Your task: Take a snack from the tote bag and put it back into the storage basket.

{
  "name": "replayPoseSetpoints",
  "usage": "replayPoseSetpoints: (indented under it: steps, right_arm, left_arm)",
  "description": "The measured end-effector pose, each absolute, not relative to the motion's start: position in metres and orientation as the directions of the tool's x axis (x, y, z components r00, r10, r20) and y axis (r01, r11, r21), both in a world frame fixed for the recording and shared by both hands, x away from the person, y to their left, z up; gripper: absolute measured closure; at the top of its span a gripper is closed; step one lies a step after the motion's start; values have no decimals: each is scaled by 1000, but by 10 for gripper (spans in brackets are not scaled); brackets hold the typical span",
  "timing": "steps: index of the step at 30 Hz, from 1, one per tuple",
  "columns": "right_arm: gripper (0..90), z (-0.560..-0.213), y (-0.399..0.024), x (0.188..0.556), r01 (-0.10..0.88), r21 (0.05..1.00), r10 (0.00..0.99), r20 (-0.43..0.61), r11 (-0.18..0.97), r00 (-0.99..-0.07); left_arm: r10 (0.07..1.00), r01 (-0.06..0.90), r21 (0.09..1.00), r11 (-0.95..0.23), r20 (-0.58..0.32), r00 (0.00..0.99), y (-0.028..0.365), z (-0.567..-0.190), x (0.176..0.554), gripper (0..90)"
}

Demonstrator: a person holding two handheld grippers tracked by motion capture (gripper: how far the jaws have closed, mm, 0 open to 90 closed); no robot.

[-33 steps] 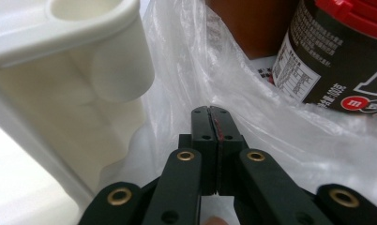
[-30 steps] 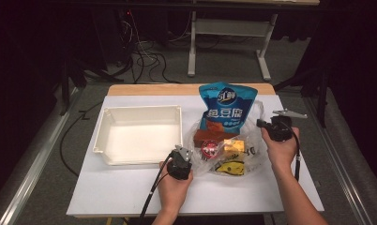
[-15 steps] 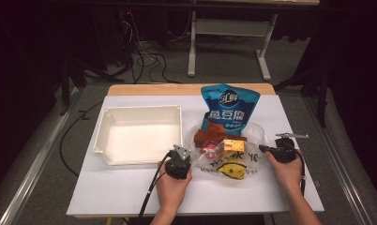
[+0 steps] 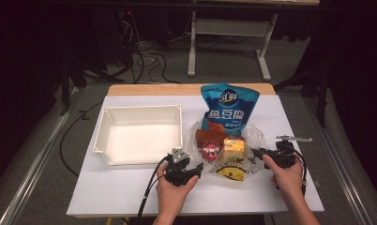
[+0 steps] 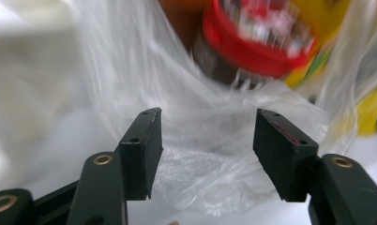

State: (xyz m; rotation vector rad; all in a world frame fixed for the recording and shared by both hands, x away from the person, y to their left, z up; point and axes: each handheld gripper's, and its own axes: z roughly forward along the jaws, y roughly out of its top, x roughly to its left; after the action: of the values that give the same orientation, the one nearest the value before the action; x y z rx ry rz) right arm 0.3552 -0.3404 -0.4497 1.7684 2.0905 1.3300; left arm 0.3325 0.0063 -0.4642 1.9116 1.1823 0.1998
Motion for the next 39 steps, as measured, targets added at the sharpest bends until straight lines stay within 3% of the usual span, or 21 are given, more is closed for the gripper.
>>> replayPoseSetpoints:
  steps: [3, 4, 5, 9, 10, 14, 17, 20, 23, 24, 25, 27, 28, 29, 33, 34, 35, 36, 37, 38, 39]
  right_arm:
    - [833, -455, -337, 355, 757, 653, 829, 434, -20, -352]
    - [892, -454, -334, 353, 744, 668, 842, 387, 26, -377]
    - [892, -454, -334, 353, 744, 668, 842, 387, 26, -377]
    - [900, -446, -339, 348, 711, 700, 879, 295, 68, -375]
    - [900, -443, -347, 344, 698, 712, 898, 257, 74, -358]
    - [900, -446, -359, 341, 702, 709, 924, 216, 73, -315]
    - [855, -450, -364, 339, 704, 709, 922, 242, 44, -301]
    - [612, -435, -364, 328, 629, 777, 921, 255, -14, -295]
    - [554, -425, -359, 319, 574, 819, 928, 219, -7, -301]
    - [534, -415, -355, 309, 516, 857, 936, 179, 4, -304]
    - [534, -415, -355, 309, 516, 857, 936, 179, 4, -304]
    - [521, -407, -353, 300, 471, 882, 930, 186, -16, -317]
    - [484, -403, -346, 296, 455, 890, 904, 205, -13, -375]
    - [484, -403, -346, 296, 455, 890, 904, 205, -13, -375]
    - [286, -409, -322, 301, 484, 873, 836, 223, 57, -501]
    - [192, -415, -308, 306, 509, 854, 824, 213, 104, -525]
    - [192, -415, -308, 306, 509, 854, 824, 213, 104, -525]
    - [322, -424, -299, 311, 536, 830, 822, 194, 153, -535]
    - [322, -424, -299, 311, 536, 830, 822, 194, 153, -535]
    - [474, -428, -296, 311, 543, 824, 831, 182, 163, -526]
    - [733, -435, -293, 309, 557, 811, 816, 191, 182, -545]
  left_arm:
    - [796, 664, 713, -224, -259, 547, 1, -470, 332, 508]
    - [785, 650, 713, -264, -233, 575, -2, -473, 331, 767]
    - [785, 650, 713, -264, -233, 575, -2, -473, 331, 881]
    - [767, 641, 692, -331, -198, 610, 0, -476, 333, 900]
    - [785, 618, 696, -365, -127, 607, 4, -475, 332, 900]
    - [807, 594, 695, -406, -33, 590, 10, -473, 332, 900]
    - [806, 593, 717, -365, -75, 587, 15, -470, 329, 900]
    - [795, 558, 781, -280, -138, 591, 21, -456, 321, 769]
    - [781, 523, 816, -247, -152, 605, 24, -447, 316, 704]
    - [780, 508, 830, -232, -153, 606, 25, -443, 313, 657]
    - [775, 498, 839, -218, -161, 611, 25, -441, 312, 657]
    - [742, 485, 854, -185, -202, 639, 25, -438, 309, 572]
    - [728, 482, 857, -179, -215, 652, 23, -438, 309, 541]
    - [717, 478, 860, -180, -218, 662, 20, -439, 309, 541]
    - [672, 482, 850, -214, -230, 704, 7, -449, 309, 428]
    - [664, 476, 846, -241, -214, 716, 2, -453, 308, 405]
    - [663, 478, 840, -258, -206, 720, -2, -455, 308, 405]
    - [666, 485, 824, -295, -187, 722, -8, -462, 310, 395]
    - [666, 485, 824, -295, -187, 722, -8, -462, 310, 411]
    - [690, 496, 811, -310, -167, 705, -10, -465, 310, 411]
    - [702, 500, 805, -319, -154, 696, -10, -466, 311, 655]
